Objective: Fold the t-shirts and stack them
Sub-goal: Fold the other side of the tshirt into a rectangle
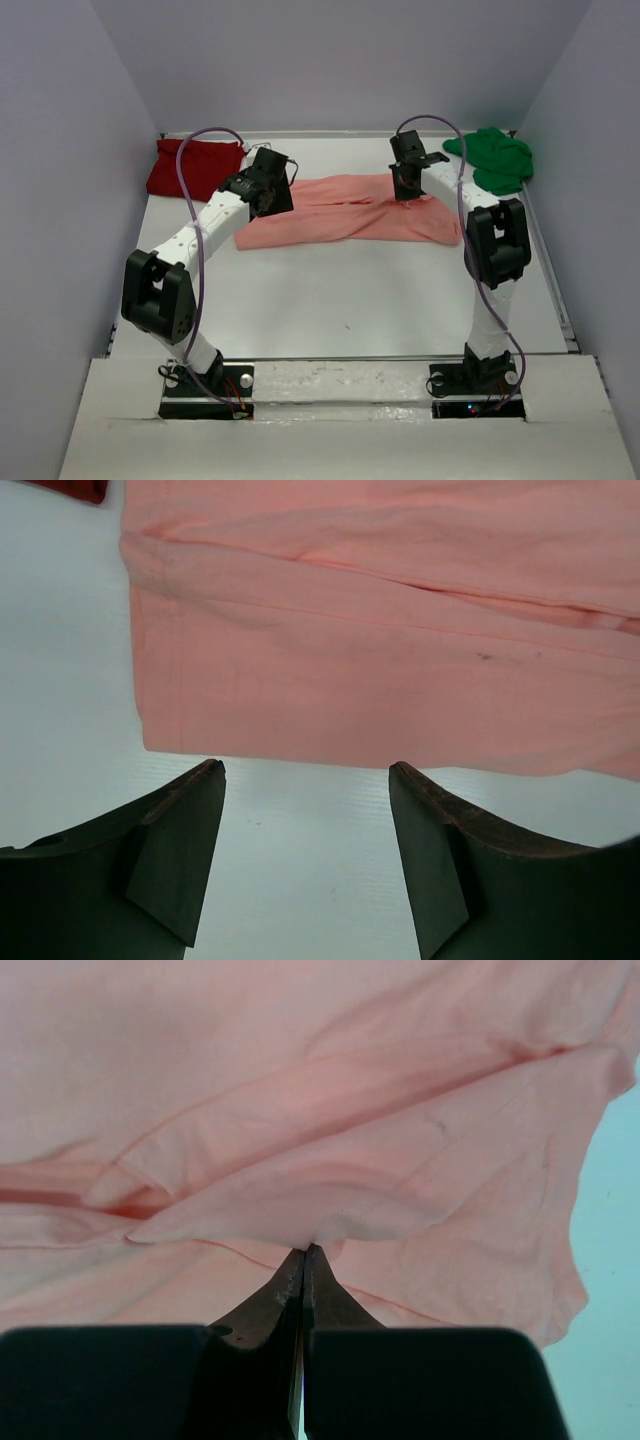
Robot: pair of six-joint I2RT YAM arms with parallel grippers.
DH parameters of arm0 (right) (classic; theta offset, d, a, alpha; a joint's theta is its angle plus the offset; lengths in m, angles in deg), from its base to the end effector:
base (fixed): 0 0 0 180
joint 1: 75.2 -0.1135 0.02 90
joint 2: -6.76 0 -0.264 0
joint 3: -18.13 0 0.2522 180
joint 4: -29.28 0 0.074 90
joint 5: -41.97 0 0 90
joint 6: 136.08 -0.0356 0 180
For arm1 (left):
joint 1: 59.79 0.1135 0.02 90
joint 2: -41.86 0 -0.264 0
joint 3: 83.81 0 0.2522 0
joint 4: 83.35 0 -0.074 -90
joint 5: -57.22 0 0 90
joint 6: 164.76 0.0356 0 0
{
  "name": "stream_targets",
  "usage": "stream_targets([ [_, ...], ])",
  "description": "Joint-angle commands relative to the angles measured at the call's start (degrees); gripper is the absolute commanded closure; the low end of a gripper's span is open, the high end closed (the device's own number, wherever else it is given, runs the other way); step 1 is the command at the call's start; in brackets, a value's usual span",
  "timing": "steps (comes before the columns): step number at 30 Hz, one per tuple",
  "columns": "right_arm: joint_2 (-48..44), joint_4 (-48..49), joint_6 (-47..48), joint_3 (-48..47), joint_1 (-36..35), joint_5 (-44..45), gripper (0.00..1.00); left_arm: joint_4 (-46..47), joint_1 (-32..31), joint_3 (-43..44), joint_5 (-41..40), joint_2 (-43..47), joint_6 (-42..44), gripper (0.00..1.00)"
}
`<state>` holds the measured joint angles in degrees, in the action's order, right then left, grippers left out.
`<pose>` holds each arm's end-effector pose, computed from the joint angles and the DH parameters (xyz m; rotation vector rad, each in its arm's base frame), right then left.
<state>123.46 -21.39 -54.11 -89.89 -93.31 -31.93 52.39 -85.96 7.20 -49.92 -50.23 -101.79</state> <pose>0.4242 0.1283 0.2182 -0.1257 2.5522 -0.1935 0.3257 -0.1483 0.2957 -0.1608 2.3153 -0.1139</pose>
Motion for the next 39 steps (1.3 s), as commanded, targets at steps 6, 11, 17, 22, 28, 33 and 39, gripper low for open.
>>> stream_targets([
  [6, 7.9, -1.2, 5.0, -14.5, -0.5, 0.7, 1.00, 0.9, -0.1, -0.4, -0.3, 0.4, 0.9, 0.24],
  [11, 13.5, -1.6, 7.3, -20.7, -0.5, -2.8, 1.00, 0.5, -0.1, -0.6, -0.4, 0.6, 1.2, 0.24],
  [17, 19.9, -2.4, 10.8, -28.5, -0.5, -3.9, 1.00, 0.4, -0.2, -0.9, -1.0, 0.8, 1.7, 0.24],
  [22, 23.2, -3.9, 12.0, -34.5, -0.5, -4.3, 1.00, 0.6, -0.1, -1.1, -0.4, 0.2, 1.7, 0.24],
  [28, 24.1, -3.6, 13.7, -37.0, -0.5, -4.2, 0.59, 1.0, -0.1, -0.4, -0.9, -1.5, 1.7, 0.24],
  [33, 20.5, -3.8, 13.0, -36.6, -0.5, -2.8, 0.39, 0.5, -0.1, 1.1, -2.5, -3.5, 1.4, 0.24],
  [39, 7.5, -4.1, 8.2, -25.5, -0.5, -2.2, 0.36, 0.5, 0.0, 6.2, -2.2, -6.1, 4.0, 0.37],
])
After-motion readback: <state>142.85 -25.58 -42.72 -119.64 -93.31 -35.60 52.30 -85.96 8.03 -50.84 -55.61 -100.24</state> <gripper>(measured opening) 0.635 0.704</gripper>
